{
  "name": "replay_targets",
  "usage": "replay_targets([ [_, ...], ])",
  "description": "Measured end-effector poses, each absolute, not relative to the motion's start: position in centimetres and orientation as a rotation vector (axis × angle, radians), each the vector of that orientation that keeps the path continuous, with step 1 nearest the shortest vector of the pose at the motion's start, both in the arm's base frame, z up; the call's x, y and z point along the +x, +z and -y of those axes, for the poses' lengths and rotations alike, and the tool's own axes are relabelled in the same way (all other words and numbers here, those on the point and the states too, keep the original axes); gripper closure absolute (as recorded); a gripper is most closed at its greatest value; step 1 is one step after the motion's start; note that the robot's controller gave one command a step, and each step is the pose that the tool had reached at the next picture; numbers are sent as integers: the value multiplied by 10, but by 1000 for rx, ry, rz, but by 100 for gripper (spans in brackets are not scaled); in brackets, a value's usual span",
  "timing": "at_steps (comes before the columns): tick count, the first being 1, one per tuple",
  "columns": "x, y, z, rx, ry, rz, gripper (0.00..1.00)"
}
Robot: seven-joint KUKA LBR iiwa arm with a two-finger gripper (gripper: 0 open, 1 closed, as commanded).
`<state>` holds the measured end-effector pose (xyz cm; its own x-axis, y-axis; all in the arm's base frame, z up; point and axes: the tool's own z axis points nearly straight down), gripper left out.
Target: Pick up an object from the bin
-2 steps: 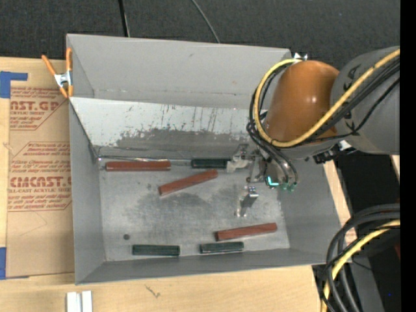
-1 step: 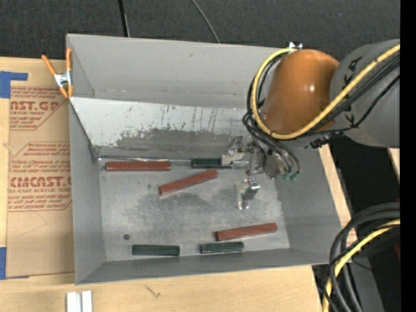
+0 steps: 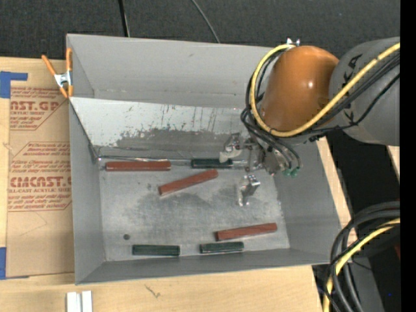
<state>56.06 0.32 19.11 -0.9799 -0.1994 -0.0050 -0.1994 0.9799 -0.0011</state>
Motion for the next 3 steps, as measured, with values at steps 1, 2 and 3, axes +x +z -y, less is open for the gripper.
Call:
replay_targets([
  [1,557,135,13,-693,0,-3056,0],
  [2,566,109,-22,-623,1,-3081,0],
  [3,574,106,-50,-643,5,-3072,0],
])
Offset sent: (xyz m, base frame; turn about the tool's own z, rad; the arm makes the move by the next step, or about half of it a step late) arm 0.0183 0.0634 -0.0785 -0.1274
